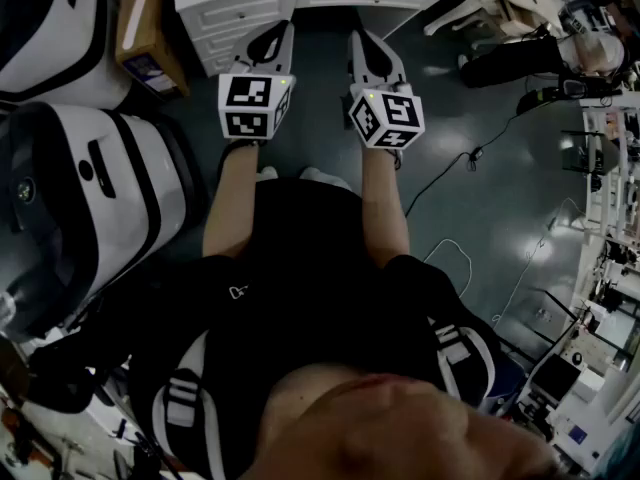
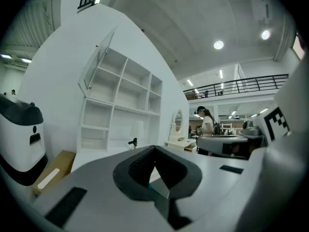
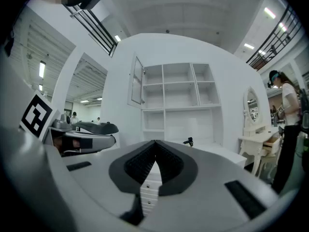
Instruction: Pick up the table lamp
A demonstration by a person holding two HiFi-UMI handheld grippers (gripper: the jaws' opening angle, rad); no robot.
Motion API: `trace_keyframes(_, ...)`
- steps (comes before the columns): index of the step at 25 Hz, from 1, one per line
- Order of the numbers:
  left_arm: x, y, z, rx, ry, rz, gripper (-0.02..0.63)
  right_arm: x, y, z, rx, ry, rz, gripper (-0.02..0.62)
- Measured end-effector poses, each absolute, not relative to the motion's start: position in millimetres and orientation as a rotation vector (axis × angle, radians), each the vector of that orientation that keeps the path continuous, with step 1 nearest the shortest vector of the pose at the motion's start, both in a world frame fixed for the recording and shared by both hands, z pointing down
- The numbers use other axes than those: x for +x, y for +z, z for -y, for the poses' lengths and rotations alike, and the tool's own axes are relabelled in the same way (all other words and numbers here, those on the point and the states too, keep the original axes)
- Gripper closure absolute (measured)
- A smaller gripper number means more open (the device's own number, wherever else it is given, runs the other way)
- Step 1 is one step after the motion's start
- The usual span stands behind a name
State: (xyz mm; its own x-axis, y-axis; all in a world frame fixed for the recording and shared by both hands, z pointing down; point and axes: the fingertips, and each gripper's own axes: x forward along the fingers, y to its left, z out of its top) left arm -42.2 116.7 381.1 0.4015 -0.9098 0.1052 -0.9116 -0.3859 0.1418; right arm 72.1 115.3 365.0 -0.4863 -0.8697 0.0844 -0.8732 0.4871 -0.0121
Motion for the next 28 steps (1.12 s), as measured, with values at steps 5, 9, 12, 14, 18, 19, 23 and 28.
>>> trace_keyframes(5, -75, 383, -107, 2.399, -0.018, 1.688, 0.598, 81, 361, -105, 1.637, 0.109, 2.656, 0.577)
trace_keyframes(9, -73, 385, -107, 2.412, -0.035, 1.659, 0.598, 76, 365, -103, 1.617, 0.119, 2.642, 0.577)
trace_keyframes(12, -69, 388, -109, 2.408, -0.052, 1.634, 0.598, 77, 369, -103, 1.602, 0.135, 2.619, 0.577)
trace_keyframes(14, -67, 391, -109, 2.396, -0.05, 1.622, 0.598, 80, 372, -102, 1.601, 0.147, 2.601, 0.577)
trace_keyframes(18, -63, 406, -112, 2.36, -0.027, 1.612, 0.598, 85, 384, -102, 1.586, 0.193, 2.583, 0.577)
trace_keyframes(19, -63, 409, -113, 2.35, -0.018, 1.613, 0.598, 85, 388, -102, 1.578, 0.206, 2.582, 0.577)
trace_keyframes(23, -70, 417, -115, 2.314, 0.022, 1.641, 0.598, 79, 398, -99, 1.545, 0.251, 2.596, 0.577)
trace_keyframes(28, -80, 426, -115, 2.28, 0.067, 1.67, 0.598, 68, 409, -89, 1.515, 0.318, 2.636, 0.577)
